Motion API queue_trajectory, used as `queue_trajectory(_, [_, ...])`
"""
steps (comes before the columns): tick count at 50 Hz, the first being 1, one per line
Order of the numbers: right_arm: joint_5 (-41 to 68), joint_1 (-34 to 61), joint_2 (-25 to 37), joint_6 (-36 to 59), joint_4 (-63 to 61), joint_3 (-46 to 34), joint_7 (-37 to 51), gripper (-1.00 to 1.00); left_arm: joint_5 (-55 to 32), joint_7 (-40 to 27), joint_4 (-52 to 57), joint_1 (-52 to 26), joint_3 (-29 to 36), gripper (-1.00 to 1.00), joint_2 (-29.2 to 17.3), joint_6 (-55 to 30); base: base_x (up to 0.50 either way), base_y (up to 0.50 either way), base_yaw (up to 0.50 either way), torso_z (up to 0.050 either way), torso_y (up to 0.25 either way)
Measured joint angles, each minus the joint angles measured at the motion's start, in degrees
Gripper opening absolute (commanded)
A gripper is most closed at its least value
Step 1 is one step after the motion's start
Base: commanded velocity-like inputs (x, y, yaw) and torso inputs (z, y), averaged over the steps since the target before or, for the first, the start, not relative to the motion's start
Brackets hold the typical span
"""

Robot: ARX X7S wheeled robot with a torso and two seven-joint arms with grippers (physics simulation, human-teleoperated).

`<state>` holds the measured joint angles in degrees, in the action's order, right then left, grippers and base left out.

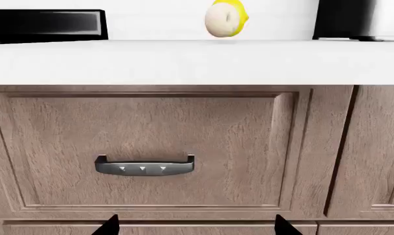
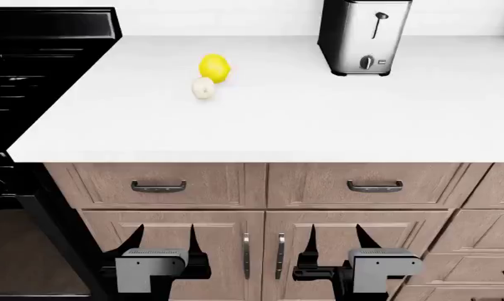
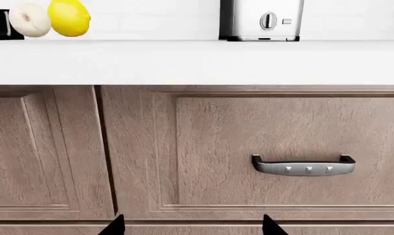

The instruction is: Pick the apricot, lemon from the counter and place them in the cabinet. Then close the cabinet.

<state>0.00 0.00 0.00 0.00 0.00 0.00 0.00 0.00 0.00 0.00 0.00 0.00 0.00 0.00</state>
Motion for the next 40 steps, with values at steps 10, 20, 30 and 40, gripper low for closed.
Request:
queue_trajectory(10, [1.1, -0.1, 1.1, 0.4, -1.0, -1.3, 1.3, 1.0, -1.2, -1.2, 2.4, 0.4, 1.4, 1.0, -1.2, -1.7, 0.0, 0.0, 0.0, 0.0, 0.0])
queue_trajectory(20, [2.2, -0.1, 2.6, 3.0, -4.9, -2.6, 2.9, 1.0, -2.5, -2.5, 7.6, 0.5, 2.8, 1.0, -2.7, -5.4, 0.0, 0.0, 0.0, 0.0, 0.0])
queue_trajectory(30, [3.2, 1.2, 4.7, 11.2, -14.5, -3.2, 4.0, 1.0, -3.3, -2.9, 18.8, -1.1, 3.9, 1.0, -5.2, -12.0, 0.0, 0.0, 0.0, 0.017, 0.026])
queue_trajectory(40, [5.3, 4.9, 7.1, 21.6, -25.1, -2.7, 4.1, 1.0, -5.0, -1.8, 30.7, -4.7, 3.9, 1.0, -8.8, -22.1, 0.02, 0.0, 0.0, 0.049, 0.083])
